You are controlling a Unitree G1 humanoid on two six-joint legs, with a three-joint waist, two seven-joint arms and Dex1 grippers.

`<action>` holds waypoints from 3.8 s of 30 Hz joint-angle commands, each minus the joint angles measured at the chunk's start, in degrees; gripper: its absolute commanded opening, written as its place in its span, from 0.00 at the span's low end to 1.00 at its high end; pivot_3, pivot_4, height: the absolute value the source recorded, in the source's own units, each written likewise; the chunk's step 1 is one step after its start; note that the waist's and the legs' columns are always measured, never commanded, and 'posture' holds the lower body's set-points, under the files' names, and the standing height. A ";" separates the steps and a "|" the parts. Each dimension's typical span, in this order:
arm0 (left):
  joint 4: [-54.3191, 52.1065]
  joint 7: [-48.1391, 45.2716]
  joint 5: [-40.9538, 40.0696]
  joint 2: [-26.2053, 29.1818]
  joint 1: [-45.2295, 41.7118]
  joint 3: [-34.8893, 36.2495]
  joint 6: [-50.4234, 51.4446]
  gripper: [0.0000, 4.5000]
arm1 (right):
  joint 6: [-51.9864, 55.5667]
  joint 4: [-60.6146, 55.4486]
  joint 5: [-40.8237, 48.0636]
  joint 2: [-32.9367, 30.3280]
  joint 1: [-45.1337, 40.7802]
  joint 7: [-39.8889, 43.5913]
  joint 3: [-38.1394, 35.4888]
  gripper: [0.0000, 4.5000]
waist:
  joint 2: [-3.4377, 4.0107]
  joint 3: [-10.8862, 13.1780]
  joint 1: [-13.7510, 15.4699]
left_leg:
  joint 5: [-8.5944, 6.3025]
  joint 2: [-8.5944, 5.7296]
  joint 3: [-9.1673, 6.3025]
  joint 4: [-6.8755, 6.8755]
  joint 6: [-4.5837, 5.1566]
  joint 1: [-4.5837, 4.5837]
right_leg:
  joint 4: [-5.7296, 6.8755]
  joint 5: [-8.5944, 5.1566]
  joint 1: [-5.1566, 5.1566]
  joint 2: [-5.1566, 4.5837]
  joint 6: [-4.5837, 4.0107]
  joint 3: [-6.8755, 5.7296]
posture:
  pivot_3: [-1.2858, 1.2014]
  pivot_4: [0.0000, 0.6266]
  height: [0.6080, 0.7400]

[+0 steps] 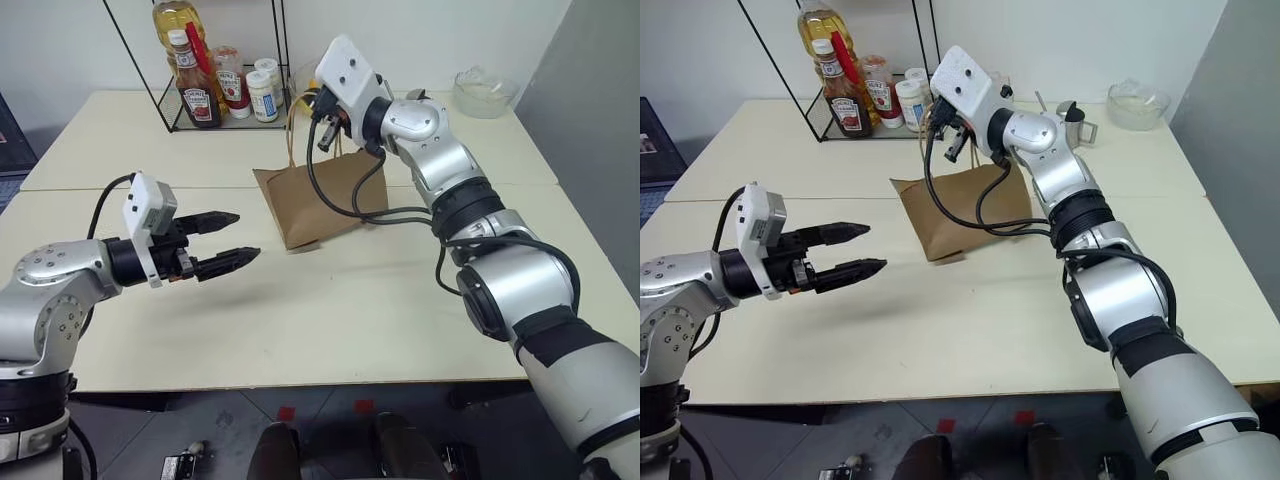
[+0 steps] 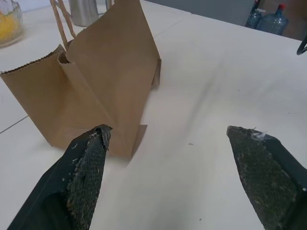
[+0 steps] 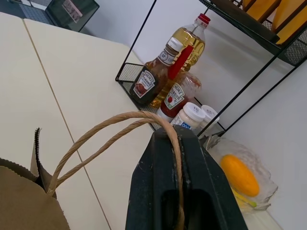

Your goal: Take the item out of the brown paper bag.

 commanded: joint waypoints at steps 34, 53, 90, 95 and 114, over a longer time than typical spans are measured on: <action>1.78 -0.18 1.19 1.08 -5.55 -2.56 -0.94 0.92 | 2.98 0.39 0.06 1.89 -5.06 -4.69 -3.45 0.01 | 0.01 0.01 0.00 | 0.01 0.00 -0.02 -0.01 -0.01 -0.01 | 0.00 -0.01 0.00 0.01 -0.01 -0.02 | 0.52 0.24 1.00; 3.22 -1.64 2.13 0.78 -5.64 -3.03 -2.74 0.92 | 4.13 -0.72 -1.45 1.71 -2.64 -3.65 -1.45 0.01 | 0.01 0.01 0.00 | 0.01 0.00 -0.02 -0.01 -0.01 0.00 | 0.01 -0.01 -0.01 0.01 -0.02 -0.02 | 0.52 0.24 1.00; 6.07 -2.92 3.49 -0.23 -10.12 -7.32 -4.33 0.92 | 22.05 -20.99 -1.26 -2.37 7.66 3.09 0.24 0.58 | 0.01 0.01 0.03 | 0.01 -0.01 -0.07 0.00 0.00 -0.01 | 0.02 -0.01 0.01 0.02 -0.02 -0.05 | 0.52 0.24 1.00; 6.09 -2.51 3.51 -0.87 -11.02 -7.65 -3.82 0.92 | 29.78 -35.04 0.62 -6.17 13.40 7.79 -0.14 0.89 | 0.01 0.01 0.22 | 0.01 -0.01 -0.09 0.00 0.00 -0.02 | 0.01 -0.01 0.02 0.02 -0.01 -0.07 | 0.52 0.24 1.00; 38.44 6.91 22.02 -7.41 -38.14 -14.57 -24.05 0.39 | 71.50 -99.55 28.10 -27.18 46.24 14.59 -19.33 0.89 | -0.04 0.01 1.77 | -0.03 -0.08 -0.25 0.05 0.24 -0.07 | -0.10 -0.02 0.10 0.07 -0.01 -0.10 | 0.52 0.24 1.00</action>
